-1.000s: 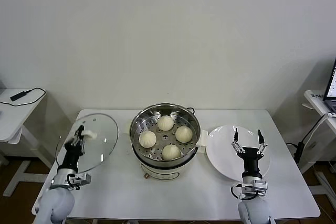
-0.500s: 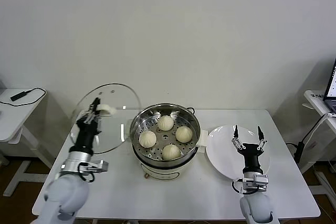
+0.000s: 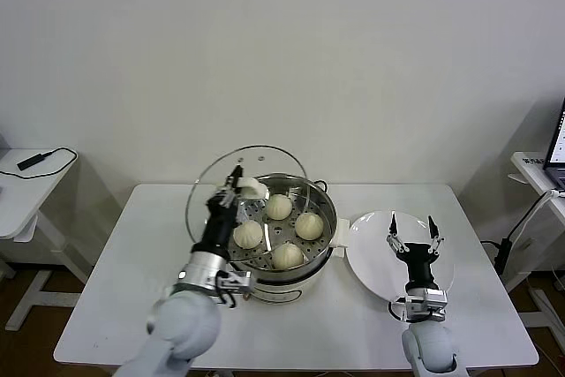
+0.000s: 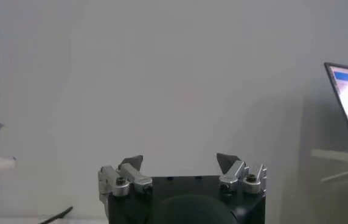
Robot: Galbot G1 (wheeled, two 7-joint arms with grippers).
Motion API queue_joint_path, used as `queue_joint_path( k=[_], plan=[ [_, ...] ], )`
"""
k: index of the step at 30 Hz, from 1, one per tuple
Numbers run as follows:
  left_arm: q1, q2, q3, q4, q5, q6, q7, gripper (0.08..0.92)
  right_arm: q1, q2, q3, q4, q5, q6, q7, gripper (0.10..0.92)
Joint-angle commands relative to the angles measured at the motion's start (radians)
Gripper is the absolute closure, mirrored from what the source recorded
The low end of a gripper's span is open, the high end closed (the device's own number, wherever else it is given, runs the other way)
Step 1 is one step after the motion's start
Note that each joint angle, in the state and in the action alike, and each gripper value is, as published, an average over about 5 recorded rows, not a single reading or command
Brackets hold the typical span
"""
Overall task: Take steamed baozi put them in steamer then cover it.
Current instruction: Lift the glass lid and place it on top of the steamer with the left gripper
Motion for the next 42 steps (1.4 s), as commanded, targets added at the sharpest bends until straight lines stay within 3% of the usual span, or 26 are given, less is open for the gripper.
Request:
queue_joint_path(
  k=[1,19,42],
  plan=[
    [-0.128,-0.062,0.189,0.098,0.136,0.119,0.113,0.804,0.005,0.006,0.008,-0.009,0.002,-0.017,-0.005,0.203],
    [-0.165,-0.106,0.202,0.221,0.238,0.157,0.147,0.804,0.012,0.016,0.017,-0.014,-0.004,-0.016,-0.006,0.203],
    [-0.155,-0.108,0.209,0.258,0.270,0.132,0.164,0.804,0.015,0.013,0.025,-0.020,-0.003,-0.014,-0.008,0.203]
  ],
)
